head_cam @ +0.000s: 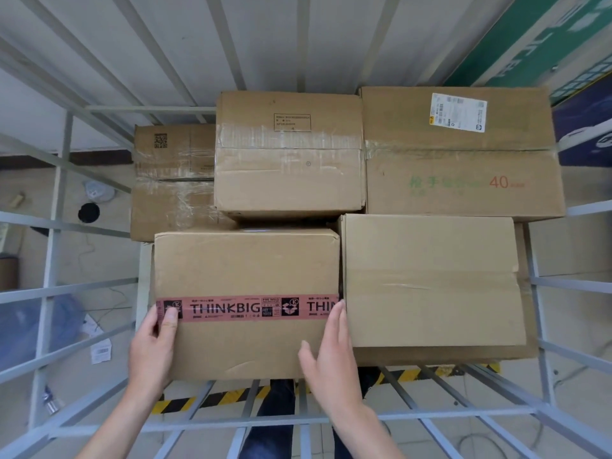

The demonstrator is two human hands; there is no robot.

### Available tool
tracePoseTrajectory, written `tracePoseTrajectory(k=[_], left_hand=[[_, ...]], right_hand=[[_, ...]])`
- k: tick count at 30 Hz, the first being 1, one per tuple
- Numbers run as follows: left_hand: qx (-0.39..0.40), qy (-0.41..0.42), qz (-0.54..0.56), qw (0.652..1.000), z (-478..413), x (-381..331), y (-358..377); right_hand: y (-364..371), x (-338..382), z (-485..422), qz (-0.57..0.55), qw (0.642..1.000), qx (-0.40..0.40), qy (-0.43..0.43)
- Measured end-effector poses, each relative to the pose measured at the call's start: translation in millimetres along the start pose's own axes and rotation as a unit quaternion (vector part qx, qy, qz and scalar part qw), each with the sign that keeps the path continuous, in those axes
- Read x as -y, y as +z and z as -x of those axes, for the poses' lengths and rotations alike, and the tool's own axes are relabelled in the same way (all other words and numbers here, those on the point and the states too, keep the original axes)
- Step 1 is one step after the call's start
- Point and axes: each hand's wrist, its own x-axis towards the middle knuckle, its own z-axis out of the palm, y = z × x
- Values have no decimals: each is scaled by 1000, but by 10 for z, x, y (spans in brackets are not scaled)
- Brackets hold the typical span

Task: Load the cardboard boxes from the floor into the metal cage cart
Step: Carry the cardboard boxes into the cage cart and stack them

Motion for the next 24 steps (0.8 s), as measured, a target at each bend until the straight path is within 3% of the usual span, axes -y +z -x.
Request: tracePoseTrajectory(k=[2,9,17,24], left_hand=[[-13,9,1,1000,-23,-104,-5],[-32,48,-86,995,-177,-615,-48],[-59,36,-163,984,-417,-706,46],[-17,41,-126,991,-314,-537,72]], right_hand=[[-94,65,-24,-29,999,-14,4],[-497,365,-257,35,996,-80,-24],[-465,567,-408,140,985,-63,-80],[-373,323,-304,150,982,-41,-103]])
